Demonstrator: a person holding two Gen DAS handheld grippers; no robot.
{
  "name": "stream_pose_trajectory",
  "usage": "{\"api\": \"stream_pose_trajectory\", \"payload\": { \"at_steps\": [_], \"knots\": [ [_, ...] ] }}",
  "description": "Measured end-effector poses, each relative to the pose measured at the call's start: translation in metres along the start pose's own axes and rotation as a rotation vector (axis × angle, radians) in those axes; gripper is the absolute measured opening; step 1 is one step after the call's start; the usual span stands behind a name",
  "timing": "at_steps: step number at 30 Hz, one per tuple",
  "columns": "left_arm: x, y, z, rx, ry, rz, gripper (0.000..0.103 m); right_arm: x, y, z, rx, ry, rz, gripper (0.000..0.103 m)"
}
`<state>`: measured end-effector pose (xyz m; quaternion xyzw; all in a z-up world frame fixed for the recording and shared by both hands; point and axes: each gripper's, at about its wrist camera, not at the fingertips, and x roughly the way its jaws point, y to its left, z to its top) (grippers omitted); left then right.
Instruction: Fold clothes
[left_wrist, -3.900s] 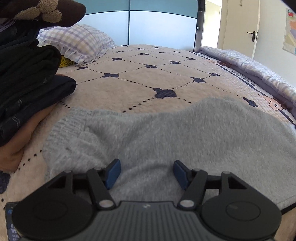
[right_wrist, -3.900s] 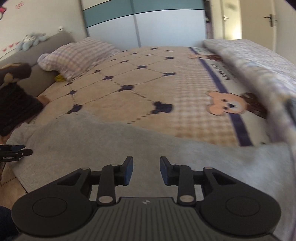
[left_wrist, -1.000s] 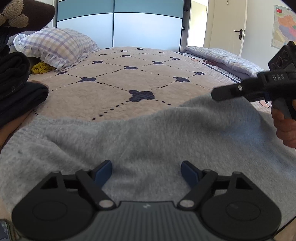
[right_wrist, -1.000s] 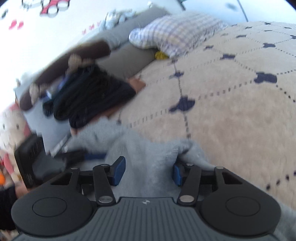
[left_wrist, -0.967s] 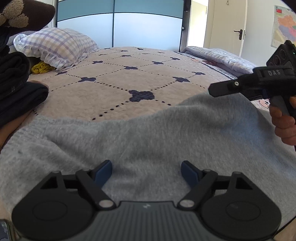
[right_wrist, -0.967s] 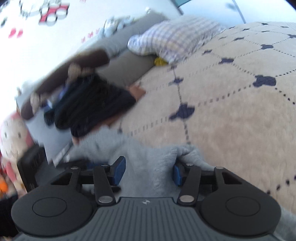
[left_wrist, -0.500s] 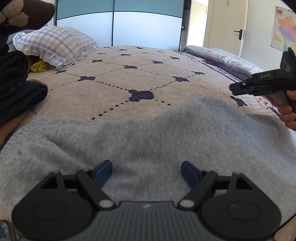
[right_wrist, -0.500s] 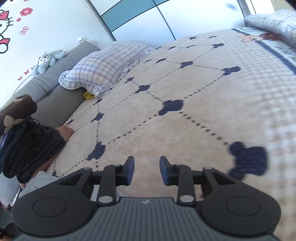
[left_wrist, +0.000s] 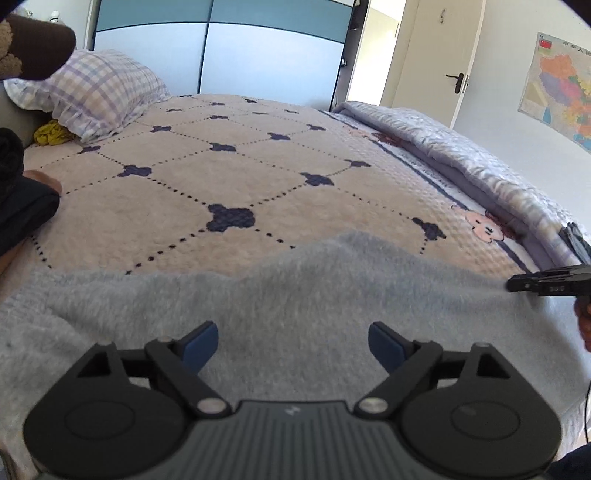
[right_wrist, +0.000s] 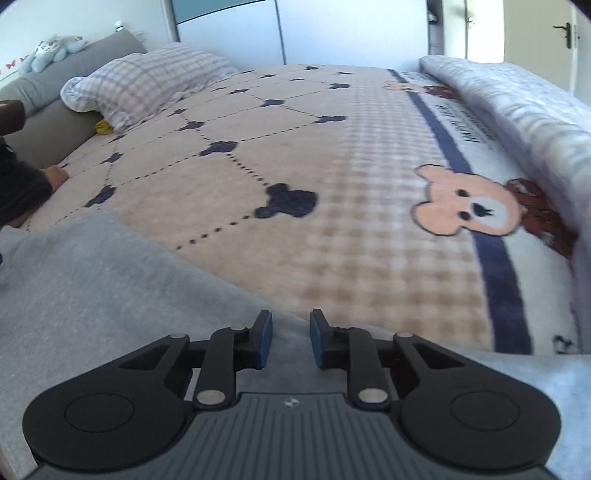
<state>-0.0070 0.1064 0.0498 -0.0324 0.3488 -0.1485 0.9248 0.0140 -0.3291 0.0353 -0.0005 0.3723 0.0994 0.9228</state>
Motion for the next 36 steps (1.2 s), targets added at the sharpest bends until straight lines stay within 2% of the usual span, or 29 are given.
{"api": "stream_pose_trajectory", "payload": {
  "at_steps": [2, 4, 7, 9, 12, 15, 17, 18, 20, 23, 25, 27, 29, 32, 34, 36],
  "knots": [
    [0.016, 0.003, -0.011, -0.017, 0.048, 0.027, 0.089, -0.016, -0.005, -0.008, -0.013, -0.014, -0.066, 0.024],
    [0.016, -0.001, -0.019, 0.002, 0.025, 0.042, 0.090, -0.032, -0.011, -0.015, 0.006, -0.035, -0.108, 0.026],
    [0.016, -0.010, -0.016, 0.028, 0.046, 0.082, 0.091, -0.035, -0.011, -0.024, -0.005, 0.004, -0.089, 0.036],
    [0.017, -0.011, -0.012, 0.007, 0.059, 0.090, 0.091, -0.035, -0.011, -0.029, -0.007, 0.028, -0.084, 0.037],
    [0.013, -0.011, -0.006, -0.032, 0.070, 0.105, 0.090, -0.035, -0.013, -0.031, 0.025, 0.033, -0.135, 0.037],
    [0.009, -0.021, 0.000, -0.025, 0.062, 0.099, 0.091, -0.034, -0.015, -0.033, 0.058, 0.038, -0.186, 0.036],
    [0.011, -0.029, 0.006, -0.009, 0.061, 0.091, 0.093, -0.034, -0.017, -0.035, 0.079, 0.041, -0.220, 0.039],
    [0.012, -0.034, 0.008, -0.001, 0.060, 0.088, 0.094, -0.034, -0.014, -0.032, 0.078, 0.031, -0.220, 0.040],
    [0.021, -0.043, 0.013, 0.016, 0.072, 0.093, 0.097, -0.032, -0.003, -0.023, 0.090, -0.002, -0.159, 0.041],
    [0.044, -0.046, 0.010, 0.033, 0.106, 0.126, 0.099, -0.015, 0.021, -0.010, 0.067, -0.013, -0.113, 0.043],
    [0.053, -0.044, 0.003, 0.049, 0.099, 0.141, 0.103, 0.001, 0.039, -0.004, 0.025, -0.006, -0.117, 0.045],
    [0.052, -0.045, -0.002, 0.067, 0.073, 0.142, 0.103, 0.013, 0.051, -0.001, -0.008, -0.017, -0.132, 0.056],
    [0.048, -0.045, -0.002, 0.066, 0.068, 0.144, 0.103, 0.019, 0.054, -0.001, -0.043, -0.026, -0.138, 0.059],
    [0.042, -0.043, 0.006, 0.050, 0.057, 0.159, 0.103, 0.017, 0.030, -0.004, -0.007, -0.032, -0.156, 0.060],
    [0.040, -0.040, 0.013, 0.046, 0.028, 0.170, 0.103, 0.012, 0.011, -0.008, 0.034, -0.038, -0.174, 0.069],
    [0.048, -0.035, 0.018, 0.040, 0.021, 0.184, 0.103, 0.002, -0.008, -0.015, 0.093, -0.051, -0.206, 0.069]
  ]
}}
